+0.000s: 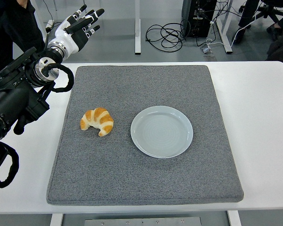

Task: Place the bread on the plate

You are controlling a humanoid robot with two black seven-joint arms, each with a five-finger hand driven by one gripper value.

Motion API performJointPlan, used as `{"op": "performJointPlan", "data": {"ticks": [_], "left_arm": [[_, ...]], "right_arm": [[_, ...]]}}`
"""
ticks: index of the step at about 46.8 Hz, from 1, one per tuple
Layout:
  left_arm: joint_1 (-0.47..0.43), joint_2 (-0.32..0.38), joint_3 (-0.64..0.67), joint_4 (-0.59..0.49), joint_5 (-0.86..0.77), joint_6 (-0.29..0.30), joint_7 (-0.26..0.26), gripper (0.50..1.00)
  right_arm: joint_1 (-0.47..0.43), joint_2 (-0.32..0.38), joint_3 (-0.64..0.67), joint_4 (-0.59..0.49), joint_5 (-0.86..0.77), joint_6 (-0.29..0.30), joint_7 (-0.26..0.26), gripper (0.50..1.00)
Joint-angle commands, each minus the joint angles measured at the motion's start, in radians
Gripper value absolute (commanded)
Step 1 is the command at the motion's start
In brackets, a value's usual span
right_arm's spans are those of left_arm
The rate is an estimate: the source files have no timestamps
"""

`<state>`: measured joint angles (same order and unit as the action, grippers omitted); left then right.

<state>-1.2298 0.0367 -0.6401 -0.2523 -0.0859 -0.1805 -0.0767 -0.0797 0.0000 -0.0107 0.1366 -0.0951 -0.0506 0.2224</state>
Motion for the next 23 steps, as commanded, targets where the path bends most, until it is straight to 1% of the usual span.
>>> {"op": "performJointPlan", "data": {"ticks": [1, 6, 10, 23], "left_arm": [[0.001, -0.003, 0.011, -0.001, 0.002, 0.001, 0.000, 0.977], [0.009, -0.009, 0.016, -0.001, 0.012, 0.003, -0.006, 0.975], [0.009, -0.008, 0.017, -0.001, 0.015, -0.005, 0.000, 0.977], [-0.008, 0.000, 0.017, -0.001, 0.015, -0.004, 0.002, 0.977]], "right_arm": [[0.000, 0.000, 0.000, 0.000, 0.000, 0.000, 0.000, 1.000], [0.000, 0.000, 0.000, 0.000, 0.000, 0.000, 0.000, 1.000], [0.000, 0.000, 0.000, 0.000, 0.000, 0.000, 0.000, 1.000], [0.000, 0.000, 0.000, 0.000, 0.000, 0.000, 0.000, 1.000]]}}
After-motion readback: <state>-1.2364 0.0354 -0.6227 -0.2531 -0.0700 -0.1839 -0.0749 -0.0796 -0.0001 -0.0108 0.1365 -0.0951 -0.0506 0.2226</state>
